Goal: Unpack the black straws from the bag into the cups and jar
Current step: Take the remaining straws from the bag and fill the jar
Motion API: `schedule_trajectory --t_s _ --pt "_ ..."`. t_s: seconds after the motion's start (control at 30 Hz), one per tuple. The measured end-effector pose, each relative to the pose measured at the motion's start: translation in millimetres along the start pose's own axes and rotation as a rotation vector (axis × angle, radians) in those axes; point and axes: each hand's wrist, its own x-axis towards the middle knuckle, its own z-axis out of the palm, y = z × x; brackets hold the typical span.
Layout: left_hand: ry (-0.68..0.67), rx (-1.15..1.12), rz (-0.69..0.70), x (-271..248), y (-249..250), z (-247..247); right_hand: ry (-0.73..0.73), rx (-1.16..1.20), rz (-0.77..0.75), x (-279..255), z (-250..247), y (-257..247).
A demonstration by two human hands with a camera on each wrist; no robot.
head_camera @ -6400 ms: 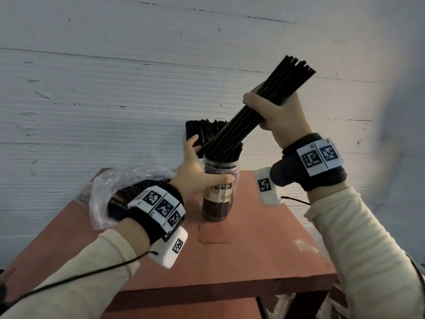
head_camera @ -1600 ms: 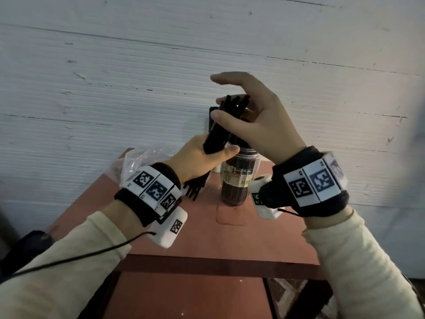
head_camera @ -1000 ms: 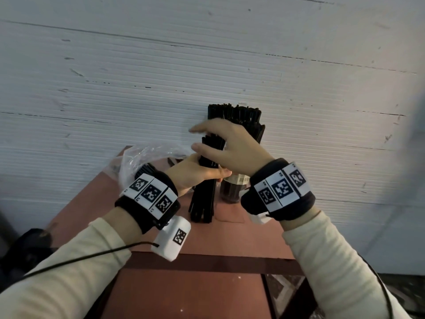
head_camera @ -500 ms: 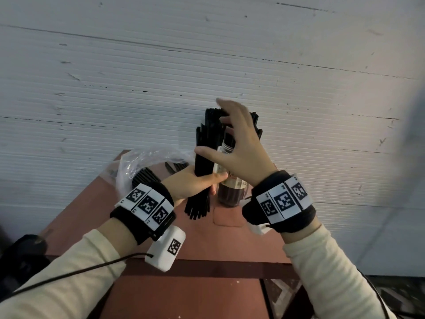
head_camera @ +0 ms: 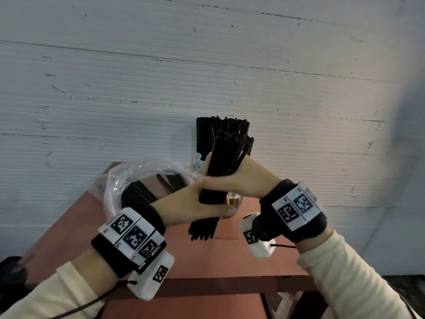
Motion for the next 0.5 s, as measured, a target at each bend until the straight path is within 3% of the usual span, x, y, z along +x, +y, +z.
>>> schedule_trajectory --t_s 0.13,0.2,0.37,0.5 --pt "0.400 -0.100 0.086 21 -4 4 0.248 0.127 -0.002 5 -44 -2" --pt "0.521 -0.096 0.075 38 -14 4 0.380 0.198 0.002 12 -68 1" --pt "0.462 -0.297 0.042 76 -24 5 0.538 0.366 0.028 29 -101 17" --pt "0.406 -0.225 -0.003 90 -27 1 0.551 0.336 0.083 40 -108 30"
